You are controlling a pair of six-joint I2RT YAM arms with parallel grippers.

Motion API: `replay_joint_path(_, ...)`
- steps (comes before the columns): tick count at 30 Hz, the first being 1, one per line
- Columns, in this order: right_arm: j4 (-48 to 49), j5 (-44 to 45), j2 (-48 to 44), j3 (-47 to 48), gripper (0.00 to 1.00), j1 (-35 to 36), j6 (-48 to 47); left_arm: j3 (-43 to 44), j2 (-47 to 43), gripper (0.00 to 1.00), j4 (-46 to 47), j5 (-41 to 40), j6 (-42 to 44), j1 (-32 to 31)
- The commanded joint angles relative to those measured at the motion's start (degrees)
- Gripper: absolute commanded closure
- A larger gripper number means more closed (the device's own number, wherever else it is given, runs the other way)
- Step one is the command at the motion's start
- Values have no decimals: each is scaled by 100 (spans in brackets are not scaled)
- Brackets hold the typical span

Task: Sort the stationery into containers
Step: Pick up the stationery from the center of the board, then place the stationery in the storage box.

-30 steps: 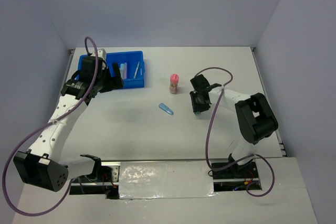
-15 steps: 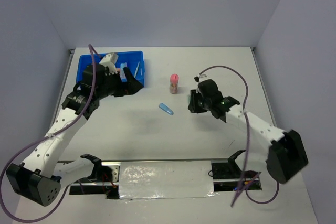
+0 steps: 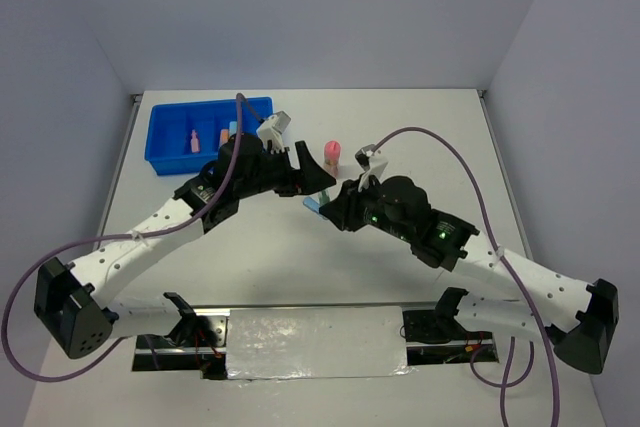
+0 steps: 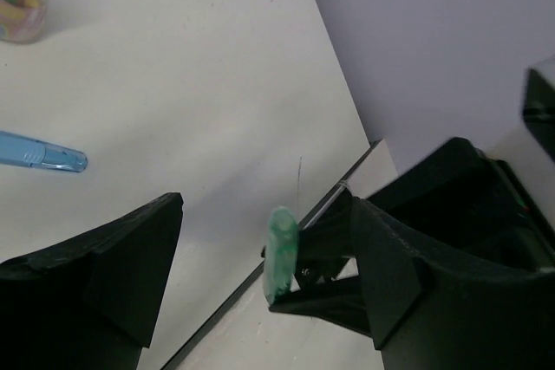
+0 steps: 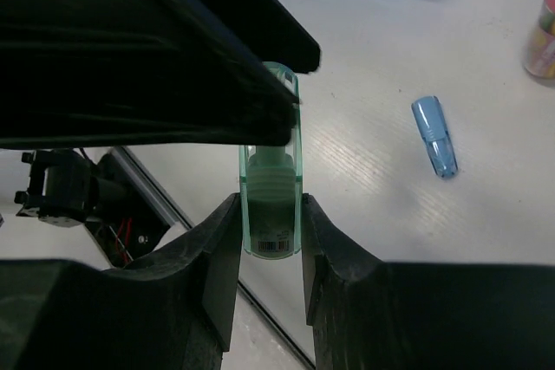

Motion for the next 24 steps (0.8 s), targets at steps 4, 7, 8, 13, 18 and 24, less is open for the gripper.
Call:
replay_joint_path(4, 212, 477, 291, 715, 89, 228, -176, 150, 249, 25, 308, -30, -218, -50)
replay_joint_path(7, 307, 602, 414, 847, 88, 290, -255, 202, 354, 48, 256, -29, -200, -68)
replay_joint_path(8, 325, 602, 458, 891, 88, 290, -272, 220, 380, 52, 212, -12, -183, -68)
replay_joint_path(13, 483, 454, 897, 988, 48, 290, -360, 570, 521, 96, -86, -186, 228, -42)
replay_joint_path(18, 335, 812, 547, 620, 5, 176, -255, 1807, 933, 100, -1946, -3489, 1486, 300)
replay_joint_path(24, -183, 963, -113, 302, 4, 123, -501, 1776, 1575, 100, -970, -4354, 2812, 1768)
